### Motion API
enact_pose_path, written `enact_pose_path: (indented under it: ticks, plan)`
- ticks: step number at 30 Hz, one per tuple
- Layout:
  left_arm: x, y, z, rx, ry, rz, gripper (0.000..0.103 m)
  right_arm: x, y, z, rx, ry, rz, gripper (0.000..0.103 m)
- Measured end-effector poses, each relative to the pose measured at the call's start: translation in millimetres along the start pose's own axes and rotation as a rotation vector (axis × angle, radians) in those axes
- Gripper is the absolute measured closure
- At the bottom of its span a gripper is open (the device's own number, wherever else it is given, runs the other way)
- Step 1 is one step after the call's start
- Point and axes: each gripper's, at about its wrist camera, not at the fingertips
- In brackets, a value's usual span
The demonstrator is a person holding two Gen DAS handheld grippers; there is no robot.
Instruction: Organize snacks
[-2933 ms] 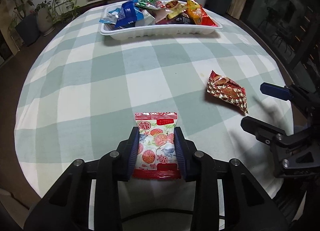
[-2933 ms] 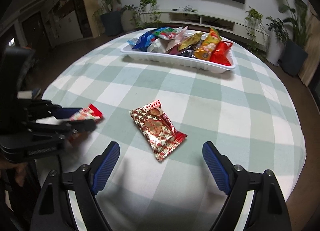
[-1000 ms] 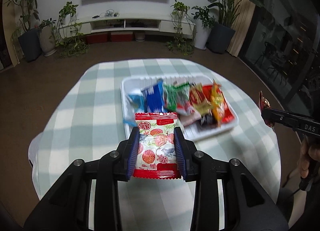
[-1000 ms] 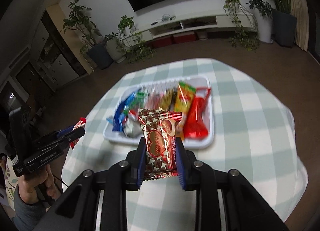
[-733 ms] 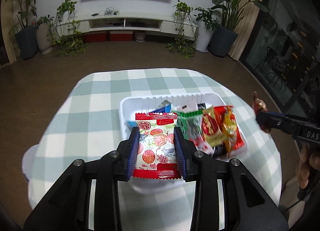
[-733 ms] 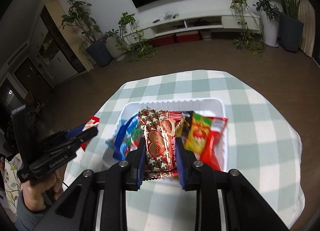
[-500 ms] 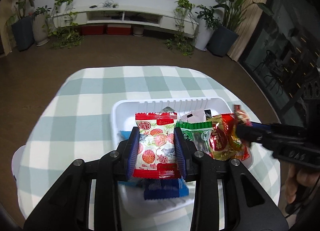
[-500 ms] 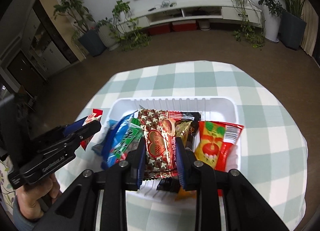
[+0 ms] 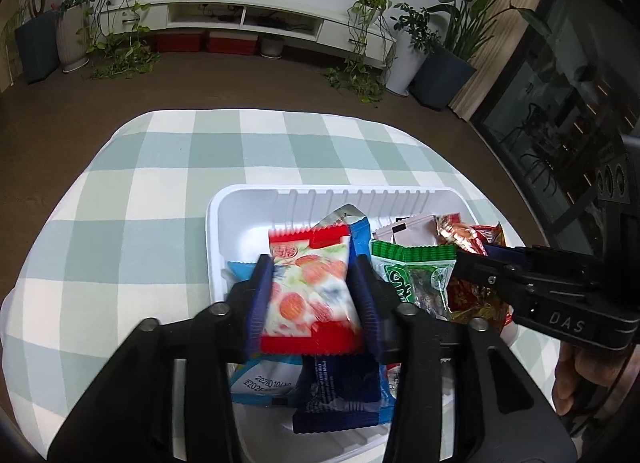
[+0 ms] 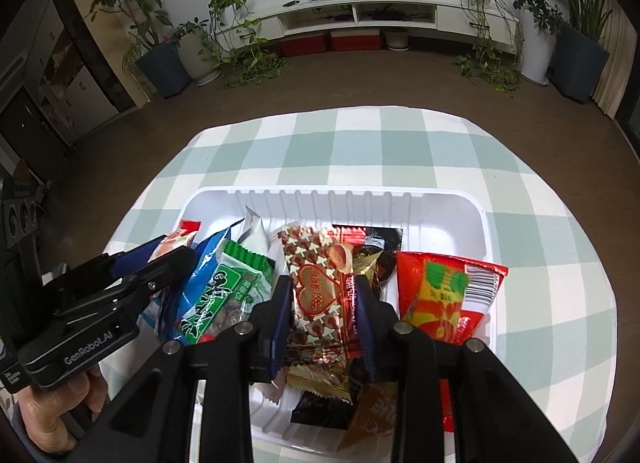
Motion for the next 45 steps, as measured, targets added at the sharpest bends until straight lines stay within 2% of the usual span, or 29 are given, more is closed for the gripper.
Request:
enact_pose_path:
  ticks: [2, 3, 10, 17, 20, 22, 24, 26, 30, 33, 36, 37, 39, 41, 42, 44, 45]
  plan:
    - [1.6, -1.4, -1.8, 0.005, 0.004, -0.002, 0.040, 2.7, -0.7, -0.2, 0.000, 0.011, -0.007, 0.066]
    - [2.6, -2.6, -2.5, 0.008, 0.007, -0.003, 0.040, 3.3, -1.2, 0.3, -0.001, 0.016, -0.012, 0.065]
    - [4.7, -3.8, -8.3, 0.018, 0.006, -0.010, 0.040, 2.6, 0.9, -0.7, -0.008, 0.016, -0.017, 0.064]
    - [4.1, 13.4, -10.2, -0.010, 0.008, -0.005, 0.040, 2.2, 13.3, -1.4, -0.041, 0.006, -0.024, 0.049]
    - [1.3, 30.0, -14.9, -0.036, 0.007, 0.008, 0.025, 1.3, 27.2, -2.0, -0.074, -0.016, -0.019, 0.039]
    - [-3.0, 44.8, -19.9, -0.060, 0.001, 0.022, 0.020, 1.7, 39.7, -3.3, -0.102, -0.028, -0.013, 0.035]
    - [-7.4, 60.4, -25.9, -0.085, 0.003, 0.029, 0.007, 1.2, 52.9, -5.9, -0.129, -0.040, -0.009, 0.028]
    - [-13.5, 78.2, -33.5, -0.120, -0.003, 0.037, 0.000, -0.2, 68.0, -11.4, -0.165, -0.059, 0.001, 0.023]
    - [-32.8, 119.3, -52.6, -0.220, -0.048, 0.072, 0.000, -3.9, 102.5, -30.9, -0.242, -0.099, 0.028, 0.017]
    - [-55.5, 157.5, -71.9, -0.315, -0.107, 0.097, 0.000, -2.2, 135.3, -53.3, -0.324, -0.107, 0.040, 0.016]
    - [-82.3, 193.8, -90.6, -0.364, -0.154, 0.183, 0.000, 4.5, 174.2, -79.8, -0.445, -0.088, 0.044, 0.013]
    - [-92.2, 209.1, -99.5, -0.384, -0.157, 0.231, 0.000, 7.2, 188.4, -88.9, -0.498, -0.079, 0.047, 0.012]
    - [-107.9, 236.5, -116.1, -0.448, -0.159, 0.307, 0.000, 11.4, 221.5, -109.9, -0.630, -0.071, 0.062, 0.000]
    - [-122.3, 266.9, -135.8, -0.530, -0.151, 0.371, 0.000, 15.0, 258.6, -136.3, -0.802, -0.081, 0.066, 0.000]
    - [-125.6, 278.4, -141.6, -0.551, -0.148, 0.375, 0.000, 17.9, 278.7, -150.8, -0.882, -0.077, 0.058, 0.000]
    - [-131.3, 299.4, -155.0, -0.562, -0.127, 0.350, 0.000, 22.4, 304.5, -169.6, -0.964, -0.075, 0.036, 0.000]
    - [-133.4, 307.4, -162.3, -0.548, -0.107, 0.339, 0.000, 23.5, 312.2, -175.6, -0.979, -0.075, 0.033, 0.000]
Point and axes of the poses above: each gripper's, at about its wrist camera, not at the fingertips, and y roughly against the way its jaws point, x to its left, z to its top, and after that the axes turned 1 degree about z, right-handed
